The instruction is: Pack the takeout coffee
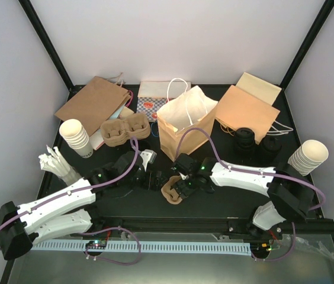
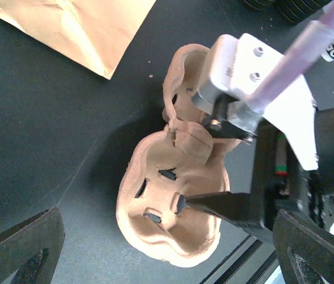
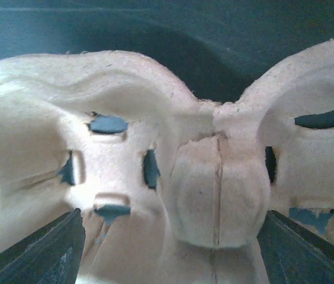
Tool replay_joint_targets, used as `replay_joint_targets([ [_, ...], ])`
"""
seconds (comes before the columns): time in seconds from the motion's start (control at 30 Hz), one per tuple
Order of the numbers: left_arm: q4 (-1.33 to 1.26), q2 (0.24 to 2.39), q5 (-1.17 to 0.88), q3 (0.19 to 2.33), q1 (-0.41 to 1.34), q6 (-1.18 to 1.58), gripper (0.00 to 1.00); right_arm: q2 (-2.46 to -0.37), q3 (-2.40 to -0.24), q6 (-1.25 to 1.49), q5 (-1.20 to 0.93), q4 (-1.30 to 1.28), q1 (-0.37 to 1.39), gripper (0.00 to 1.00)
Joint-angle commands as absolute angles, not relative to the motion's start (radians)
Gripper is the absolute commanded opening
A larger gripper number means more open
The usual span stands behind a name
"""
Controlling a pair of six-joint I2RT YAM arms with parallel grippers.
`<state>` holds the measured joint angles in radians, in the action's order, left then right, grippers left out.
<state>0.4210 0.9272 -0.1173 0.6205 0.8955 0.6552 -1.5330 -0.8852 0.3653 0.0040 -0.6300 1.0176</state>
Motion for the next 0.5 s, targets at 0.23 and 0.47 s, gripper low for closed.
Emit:
replay_joint_targets([
  [0.23,0.417,0.916,-0.119,0.641,0.887,0.66,0.99,-1.461,-0.896,0.437,0.123,-0.66,1.035,0.83],
  [0.47,0.425,0.907,-0.115,0.643,0.885,0.66,0.99,-1.47,-0.907,0.427,0.205,-0.602,1.035,0.85],
])
